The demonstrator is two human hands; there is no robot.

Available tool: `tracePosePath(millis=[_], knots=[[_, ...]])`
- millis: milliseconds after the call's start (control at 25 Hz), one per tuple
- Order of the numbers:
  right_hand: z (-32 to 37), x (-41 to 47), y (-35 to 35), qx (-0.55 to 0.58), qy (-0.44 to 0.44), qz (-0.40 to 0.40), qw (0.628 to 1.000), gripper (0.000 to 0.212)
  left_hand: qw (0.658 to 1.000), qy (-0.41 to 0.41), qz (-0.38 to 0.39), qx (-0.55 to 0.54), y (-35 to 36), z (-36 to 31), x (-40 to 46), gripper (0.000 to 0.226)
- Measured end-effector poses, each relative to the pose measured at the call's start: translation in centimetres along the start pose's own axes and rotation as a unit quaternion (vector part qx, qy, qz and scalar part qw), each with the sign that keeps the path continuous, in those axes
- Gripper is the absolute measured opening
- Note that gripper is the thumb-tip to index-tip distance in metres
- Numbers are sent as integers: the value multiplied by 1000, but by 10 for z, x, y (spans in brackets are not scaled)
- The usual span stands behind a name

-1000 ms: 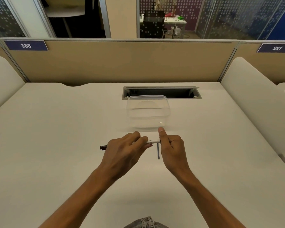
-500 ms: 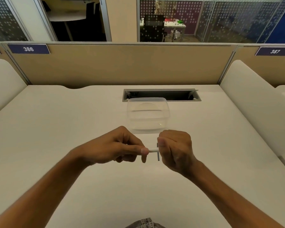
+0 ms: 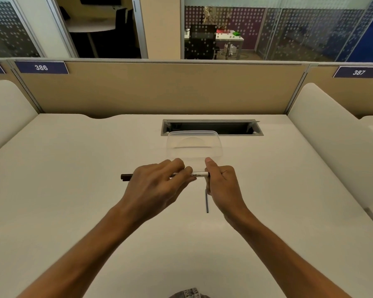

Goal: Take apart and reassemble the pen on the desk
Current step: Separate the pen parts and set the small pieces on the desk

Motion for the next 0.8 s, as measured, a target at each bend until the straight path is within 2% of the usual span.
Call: tracePosePath(millis=[120,240,280,320,400,440,480,520,560,600,680,720,800], knots=[[7,3,-1,-4,-45,-2,999,54,999,-14,2,-35,-1,6,3,20],[25,2,-3,2,-155,4,988,57,981,-86,38,-170,-6,17,11,24],[35,0,-4,-5,-207,8,978,57,959,-119,64,-249,-5,22,13,25],[47,-2,-7,-26,-280,9,959,58,921,-155,106,-341,-3,27,15,26],[69,-11,-9,-106,-447,1,888,60,822,-202,199,-493,3,30,15,25],[74,-15,-10,-135,-508,-6,851,63,793,-207,232,-524,5,30,15,25],[77,-15,-12,-151,-541,-13,827,65,783,-208,247,-531,5,29,14,25],[76,-13,-13,-159,-548,-20,821,66,790,-210,239,-525,5,27,15,25],[73,-9,-14,-157,-528,-20,834,64,815,-207,208,-500,3,27,17,25],[68,-4,-14,-146,-481,-18,864,61,861,-189,163,-443,-2,27,19,25],[47,7,-10,-103,-317,-14,943,58,967,-95,78,-223,-8,23,19,23],[32,13,-6,-80,-212,-3,974,57,991,-48,57,-111,-7,17,19,20],[4,19,2,-49,-19,34,998,54,998,0,55,-2,0,12,17,15]])
Point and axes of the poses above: each hand's wrist, its own x-axis towards the middle knuckle, its own y-axis out of the palm, z = x × y, the point moved 6 cm from there along x, towards the middle knuckle, and after that the axes turned 6 degrees about -y, right-handed, at the moved point
